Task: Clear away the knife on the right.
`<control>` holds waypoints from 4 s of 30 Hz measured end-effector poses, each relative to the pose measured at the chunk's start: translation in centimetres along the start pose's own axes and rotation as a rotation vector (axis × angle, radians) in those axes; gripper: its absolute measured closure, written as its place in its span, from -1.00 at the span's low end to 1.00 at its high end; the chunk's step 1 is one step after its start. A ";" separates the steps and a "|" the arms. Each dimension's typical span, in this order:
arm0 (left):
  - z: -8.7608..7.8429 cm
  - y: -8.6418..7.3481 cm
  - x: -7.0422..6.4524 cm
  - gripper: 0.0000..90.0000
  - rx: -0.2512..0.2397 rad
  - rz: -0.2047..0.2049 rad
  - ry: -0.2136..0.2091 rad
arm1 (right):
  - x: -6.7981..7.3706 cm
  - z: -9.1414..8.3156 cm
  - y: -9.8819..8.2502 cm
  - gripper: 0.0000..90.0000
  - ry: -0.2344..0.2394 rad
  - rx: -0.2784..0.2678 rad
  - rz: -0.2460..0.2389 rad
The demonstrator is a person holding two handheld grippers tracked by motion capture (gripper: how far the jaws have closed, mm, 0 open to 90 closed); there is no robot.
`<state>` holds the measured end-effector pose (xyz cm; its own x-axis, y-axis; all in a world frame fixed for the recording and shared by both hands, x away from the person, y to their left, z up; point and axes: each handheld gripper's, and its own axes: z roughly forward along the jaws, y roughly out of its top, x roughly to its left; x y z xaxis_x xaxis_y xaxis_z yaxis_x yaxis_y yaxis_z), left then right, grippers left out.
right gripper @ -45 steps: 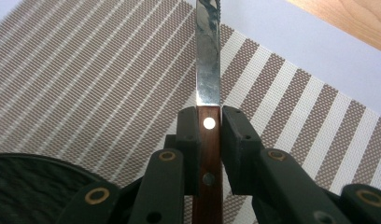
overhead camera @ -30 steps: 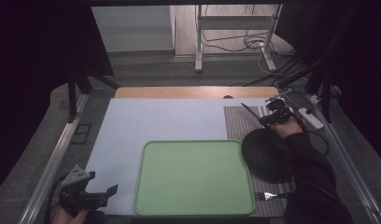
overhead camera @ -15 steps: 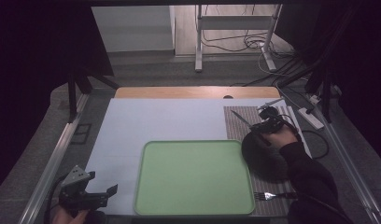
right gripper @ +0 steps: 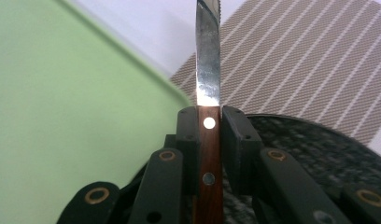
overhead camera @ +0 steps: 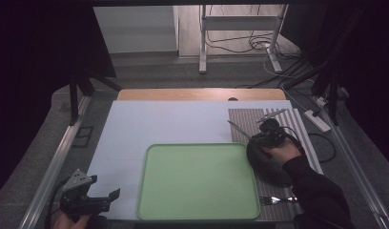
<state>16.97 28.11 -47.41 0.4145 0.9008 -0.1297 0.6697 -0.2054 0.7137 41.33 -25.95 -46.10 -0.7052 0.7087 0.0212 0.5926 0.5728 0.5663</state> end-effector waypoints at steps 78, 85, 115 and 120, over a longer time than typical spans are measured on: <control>0.1 0.1 -0.1 -0.93 0.009 0.003 0.012 | 11.0 0.8 -2.9 0.86 0.155 0.080 -0.171; 0.1 0.1 -0.1 -0.93 0.014 0.005 0.014 | 12.9 1.5 -1.5 0.99 0.183 0.083 -0.245; 0.1 0.1 -0.3 -0.92 0.014 0.019 0.021 | 7.9 2.3 -3.7 0.99 0.104 0.196 -0.090; 0.1 0.1 -0.3 -0.92 0.014 0.019 0.021 | 7.2 2.0 -4.0 0.99 0.095 0.202 -0.069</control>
<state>16.97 27.81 -47.39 0.4139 0.9046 -0.1018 0.6703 -0.2272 0.7065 34.64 -22.38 -49.86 -0.7744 0.6287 0.0711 0.6011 0.6961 0.3925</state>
